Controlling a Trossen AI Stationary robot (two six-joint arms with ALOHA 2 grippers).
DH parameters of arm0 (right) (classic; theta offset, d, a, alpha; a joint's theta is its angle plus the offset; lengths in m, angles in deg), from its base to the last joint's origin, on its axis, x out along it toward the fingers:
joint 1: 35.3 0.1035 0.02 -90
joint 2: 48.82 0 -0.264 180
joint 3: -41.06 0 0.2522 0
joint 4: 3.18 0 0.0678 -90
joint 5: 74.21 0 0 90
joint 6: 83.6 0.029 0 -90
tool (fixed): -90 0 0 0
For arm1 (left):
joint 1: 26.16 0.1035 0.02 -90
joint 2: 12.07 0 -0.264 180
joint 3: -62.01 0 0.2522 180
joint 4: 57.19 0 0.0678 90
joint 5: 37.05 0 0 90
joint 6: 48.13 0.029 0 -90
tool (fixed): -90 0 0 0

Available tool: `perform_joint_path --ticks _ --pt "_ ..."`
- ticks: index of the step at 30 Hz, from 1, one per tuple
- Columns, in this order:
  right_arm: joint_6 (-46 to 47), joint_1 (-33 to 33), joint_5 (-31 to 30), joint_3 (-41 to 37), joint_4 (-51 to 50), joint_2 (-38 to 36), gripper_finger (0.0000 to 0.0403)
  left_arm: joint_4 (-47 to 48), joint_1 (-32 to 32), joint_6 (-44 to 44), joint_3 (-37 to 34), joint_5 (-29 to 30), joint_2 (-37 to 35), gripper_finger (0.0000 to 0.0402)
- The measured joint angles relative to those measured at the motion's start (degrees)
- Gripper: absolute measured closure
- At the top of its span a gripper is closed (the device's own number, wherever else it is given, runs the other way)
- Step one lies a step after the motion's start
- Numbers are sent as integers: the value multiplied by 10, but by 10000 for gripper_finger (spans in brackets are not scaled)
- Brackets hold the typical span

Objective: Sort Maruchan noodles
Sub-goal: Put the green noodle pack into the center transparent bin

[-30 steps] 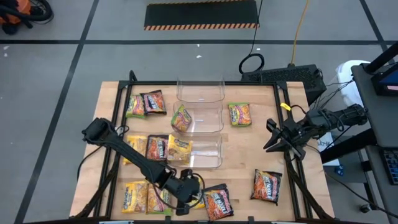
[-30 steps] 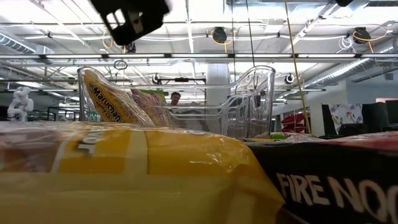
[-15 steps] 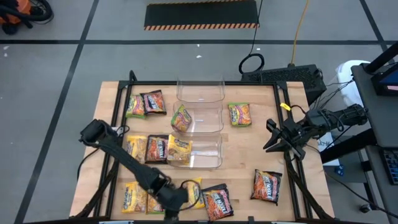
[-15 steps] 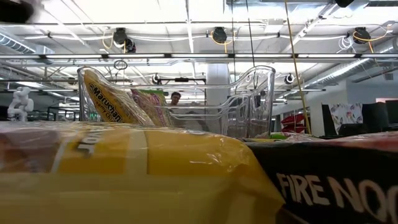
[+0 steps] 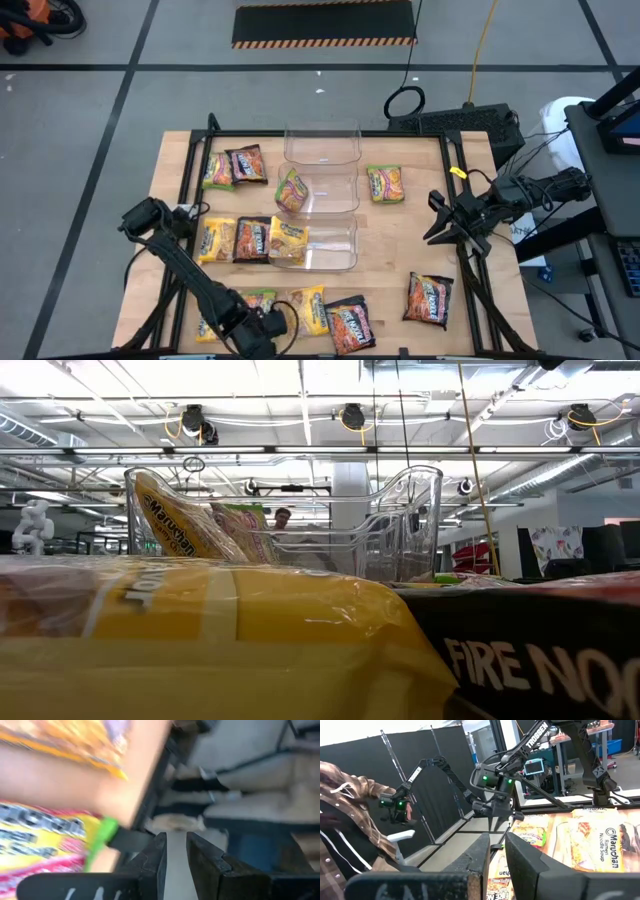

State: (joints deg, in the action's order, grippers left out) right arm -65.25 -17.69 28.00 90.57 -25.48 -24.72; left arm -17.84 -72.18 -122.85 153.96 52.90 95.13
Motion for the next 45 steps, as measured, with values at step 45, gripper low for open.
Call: perform_joint_path --ticks 45 --pt "-11 0 -2 0 1 0 349 302 121 238 -48 -1 -46 323"
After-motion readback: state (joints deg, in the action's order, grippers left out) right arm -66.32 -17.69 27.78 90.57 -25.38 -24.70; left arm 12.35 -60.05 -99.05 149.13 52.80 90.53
